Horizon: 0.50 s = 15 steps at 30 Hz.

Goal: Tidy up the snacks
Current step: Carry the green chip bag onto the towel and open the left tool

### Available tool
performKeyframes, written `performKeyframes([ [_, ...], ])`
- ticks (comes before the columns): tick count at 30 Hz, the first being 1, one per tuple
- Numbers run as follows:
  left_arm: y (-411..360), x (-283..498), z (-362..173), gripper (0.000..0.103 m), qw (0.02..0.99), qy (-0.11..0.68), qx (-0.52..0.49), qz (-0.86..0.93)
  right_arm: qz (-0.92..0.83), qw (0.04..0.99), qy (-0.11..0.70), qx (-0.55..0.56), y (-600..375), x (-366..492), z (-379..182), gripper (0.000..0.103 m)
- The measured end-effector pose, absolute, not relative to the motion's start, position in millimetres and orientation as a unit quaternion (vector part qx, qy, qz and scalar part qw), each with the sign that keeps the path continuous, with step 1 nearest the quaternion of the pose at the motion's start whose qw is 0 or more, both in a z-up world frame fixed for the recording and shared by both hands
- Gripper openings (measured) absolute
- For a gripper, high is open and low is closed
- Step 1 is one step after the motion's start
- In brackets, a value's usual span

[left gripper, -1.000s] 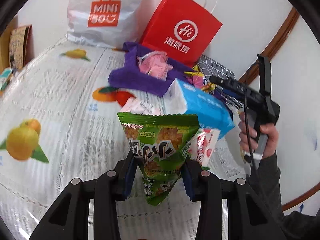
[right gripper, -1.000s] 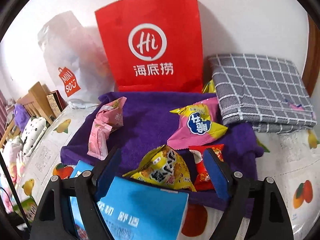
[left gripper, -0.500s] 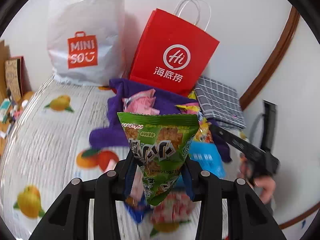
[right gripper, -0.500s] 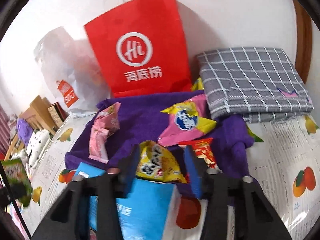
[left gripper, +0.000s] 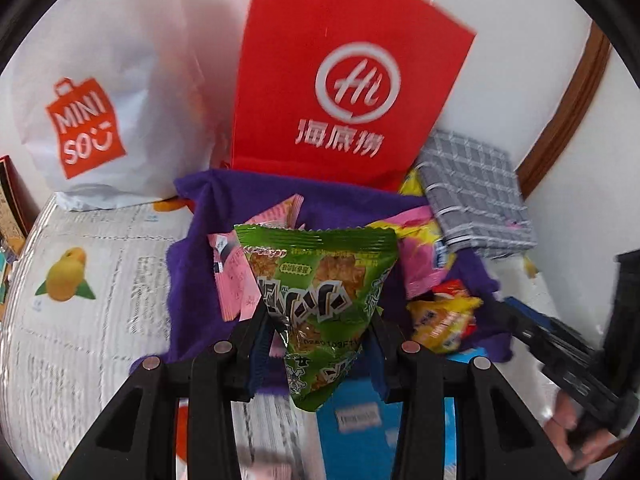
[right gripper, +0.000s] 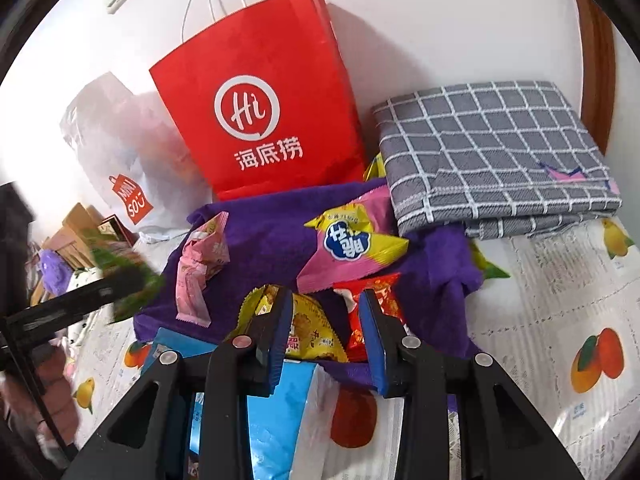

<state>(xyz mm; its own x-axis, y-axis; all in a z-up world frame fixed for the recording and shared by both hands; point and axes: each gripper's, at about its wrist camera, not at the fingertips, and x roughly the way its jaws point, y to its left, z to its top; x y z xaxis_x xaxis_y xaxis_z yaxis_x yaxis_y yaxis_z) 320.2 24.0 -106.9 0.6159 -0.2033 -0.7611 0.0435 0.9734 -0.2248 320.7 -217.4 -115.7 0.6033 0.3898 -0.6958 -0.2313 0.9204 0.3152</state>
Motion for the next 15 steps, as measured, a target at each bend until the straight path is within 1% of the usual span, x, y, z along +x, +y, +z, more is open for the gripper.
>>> performKeyframes([
  [10,0,359,-145,0.039,0.866,0.485,-0.074,-0.095,0.183,0.886,0.42,0.076,-202,319,-122,0.036],
  [14,4,361,-146,0.039,0.861,0.494,-0.079,-0.096,0.183,0.885,0.423,0.065,-196,319,-127,0.036],
  [15,4,361,-146,0.041,0.859,0.499,-0.073,-0.094,0.183,0.884,0.425,0.064,-195,320,-128,0.036],
])
